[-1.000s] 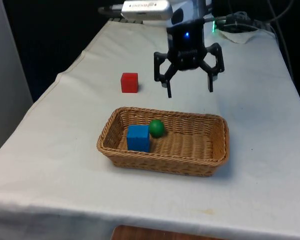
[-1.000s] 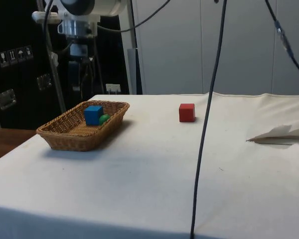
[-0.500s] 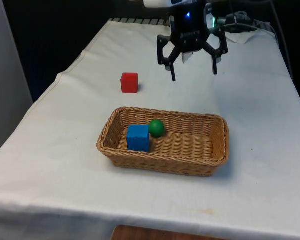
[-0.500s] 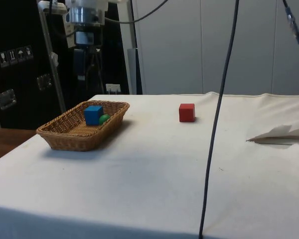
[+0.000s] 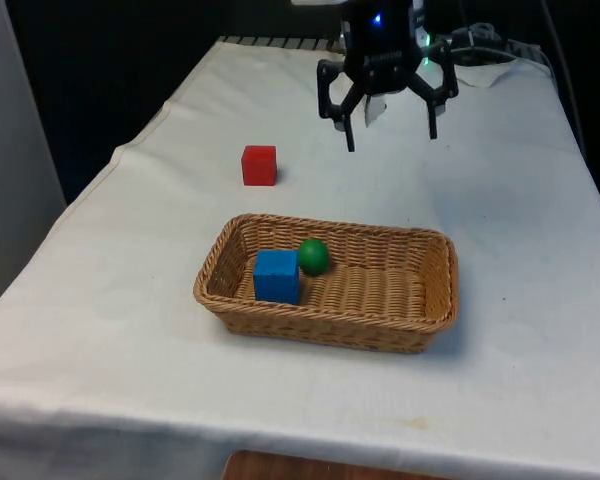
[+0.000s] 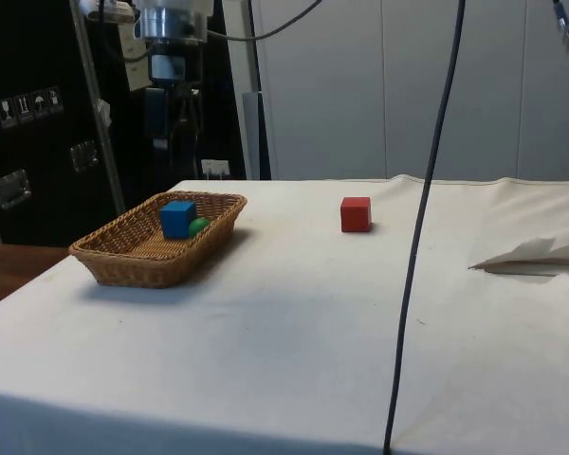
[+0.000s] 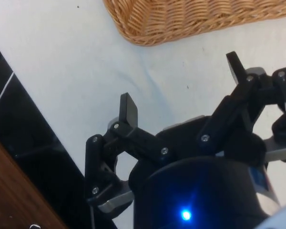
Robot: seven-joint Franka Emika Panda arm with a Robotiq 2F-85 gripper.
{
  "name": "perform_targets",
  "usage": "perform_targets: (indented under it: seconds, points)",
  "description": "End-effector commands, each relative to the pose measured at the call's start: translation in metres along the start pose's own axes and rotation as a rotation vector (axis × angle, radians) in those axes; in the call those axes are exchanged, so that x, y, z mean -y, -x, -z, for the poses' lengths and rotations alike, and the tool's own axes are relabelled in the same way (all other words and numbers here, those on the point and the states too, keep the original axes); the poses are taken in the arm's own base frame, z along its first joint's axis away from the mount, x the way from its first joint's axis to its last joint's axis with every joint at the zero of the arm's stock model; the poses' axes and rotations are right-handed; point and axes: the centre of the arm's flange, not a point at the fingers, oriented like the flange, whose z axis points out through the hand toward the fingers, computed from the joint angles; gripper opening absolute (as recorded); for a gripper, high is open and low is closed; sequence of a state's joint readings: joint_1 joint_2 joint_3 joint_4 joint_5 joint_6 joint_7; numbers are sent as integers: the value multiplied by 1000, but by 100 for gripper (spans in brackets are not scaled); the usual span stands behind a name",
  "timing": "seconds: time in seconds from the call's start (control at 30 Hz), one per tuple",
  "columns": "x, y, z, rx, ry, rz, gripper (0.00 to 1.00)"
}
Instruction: Place all non-red objects into the basket.
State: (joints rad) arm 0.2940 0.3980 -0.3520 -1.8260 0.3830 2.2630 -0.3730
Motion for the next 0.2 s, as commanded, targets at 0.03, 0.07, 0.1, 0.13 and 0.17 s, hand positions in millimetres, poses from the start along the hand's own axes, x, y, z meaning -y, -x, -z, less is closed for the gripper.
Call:
perform_targets:
  seconds: [0.03, 0.07, 0.1, 0.13, 0.17]
  points:
    - [2, 1, 2, -3, 15, -5, 100]
    - [2, 1, 2, -3, 14, -5, 100]
    - [2, 0, 2, -2, 13, -4, 100]
    - [2, 0, 2, -3, 11, -4, 100]
    - [2, 0, 1, -1, 11, -3, 100]
